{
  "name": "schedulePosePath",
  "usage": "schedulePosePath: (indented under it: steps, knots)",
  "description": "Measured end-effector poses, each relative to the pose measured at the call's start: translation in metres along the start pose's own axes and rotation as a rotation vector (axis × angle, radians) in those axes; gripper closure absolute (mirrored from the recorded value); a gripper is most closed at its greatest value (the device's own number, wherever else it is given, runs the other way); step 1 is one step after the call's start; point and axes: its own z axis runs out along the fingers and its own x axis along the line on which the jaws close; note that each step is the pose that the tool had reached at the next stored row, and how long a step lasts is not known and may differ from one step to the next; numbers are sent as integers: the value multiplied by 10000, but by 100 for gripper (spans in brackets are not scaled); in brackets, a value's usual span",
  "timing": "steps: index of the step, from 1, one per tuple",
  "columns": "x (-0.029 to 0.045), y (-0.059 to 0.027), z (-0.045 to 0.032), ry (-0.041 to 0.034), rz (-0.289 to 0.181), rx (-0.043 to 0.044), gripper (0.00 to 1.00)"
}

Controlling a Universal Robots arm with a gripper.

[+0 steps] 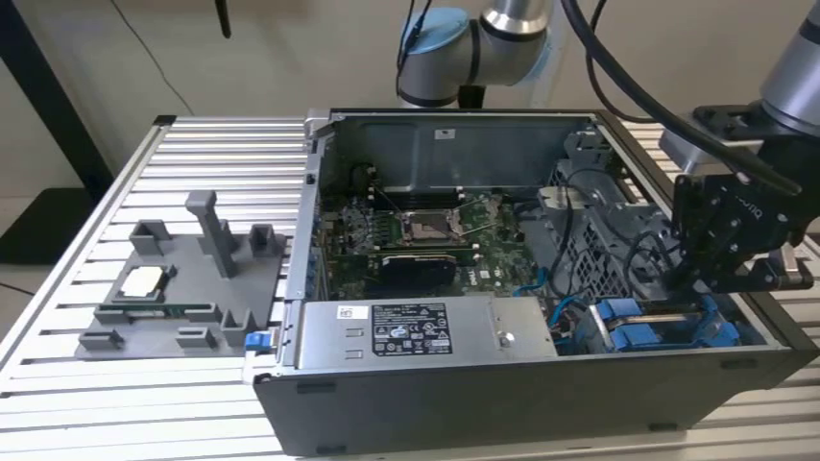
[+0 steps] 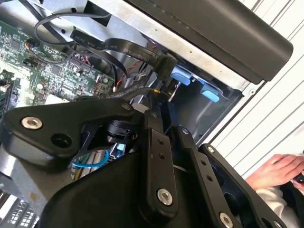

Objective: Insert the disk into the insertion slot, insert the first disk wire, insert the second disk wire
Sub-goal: 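Insert the first disk wire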

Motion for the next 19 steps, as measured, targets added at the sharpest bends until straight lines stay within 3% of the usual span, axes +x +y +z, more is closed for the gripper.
schedulePosePath:
  steps: [15, 19]
  knots:
    - [-14, -13, 39, -1, -144, 3, 81]
    - [-15, -15, 43, -46, -182, 4, 81]
